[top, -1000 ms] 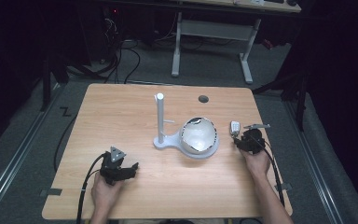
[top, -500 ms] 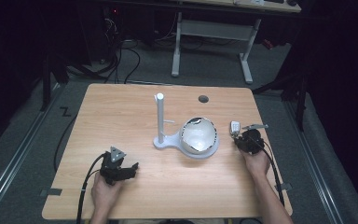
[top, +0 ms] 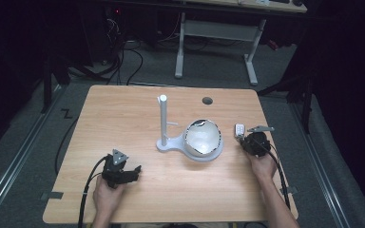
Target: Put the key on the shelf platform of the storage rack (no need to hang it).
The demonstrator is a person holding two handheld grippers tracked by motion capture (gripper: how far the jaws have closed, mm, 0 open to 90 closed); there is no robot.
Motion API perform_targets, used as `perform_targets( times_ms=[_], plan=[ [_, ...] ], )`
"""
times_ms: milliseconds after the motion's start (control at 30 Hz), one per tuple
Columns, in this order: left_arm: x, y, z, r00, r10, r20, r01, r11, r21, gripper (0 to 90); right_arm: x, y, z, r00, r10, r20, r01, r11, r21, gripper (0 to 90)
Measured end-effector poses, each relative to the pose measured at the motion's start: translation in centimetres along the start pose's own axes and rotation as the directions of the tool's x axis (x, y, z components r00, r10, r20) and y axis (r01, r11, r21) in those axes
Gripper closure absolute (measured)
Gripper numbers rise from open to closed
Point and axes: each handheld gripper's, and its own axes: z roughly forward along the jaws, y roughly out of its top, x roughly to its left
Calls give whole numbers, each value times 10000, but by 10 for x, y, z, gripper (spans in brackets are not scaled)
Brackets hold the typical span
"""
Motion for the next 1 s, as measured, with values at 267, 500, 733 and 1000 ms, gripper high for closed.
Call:
perform_targets(
  times_ms=[267, 500, 733, 1000],
  plan=[
    [0, 0, 0, 10000, -2, 1, 2, 10000, -2, 221, -6, 2, -14, 9997, 244, -17, -245, 9976, -649, 745],
    [0, 0, 0, 10000, -2, 3, 2, 10000, -1, 221, -10, 7, -33, 9998, 212, -8, -211, 9916, -1278, 746],
    [0, 0, 0, 10000, 1, 3, -1, 10000, 0, 221, -13, 13, -46, 9995, 180, -272, -221, 9873, -1574, 745],
    [0, 0, 0, 10000, -4, 4, 4, 10000, -1, 221, -15, 13, -53, 9987, 325, -395, -389, 9841, -1735, 745]
  ],
)
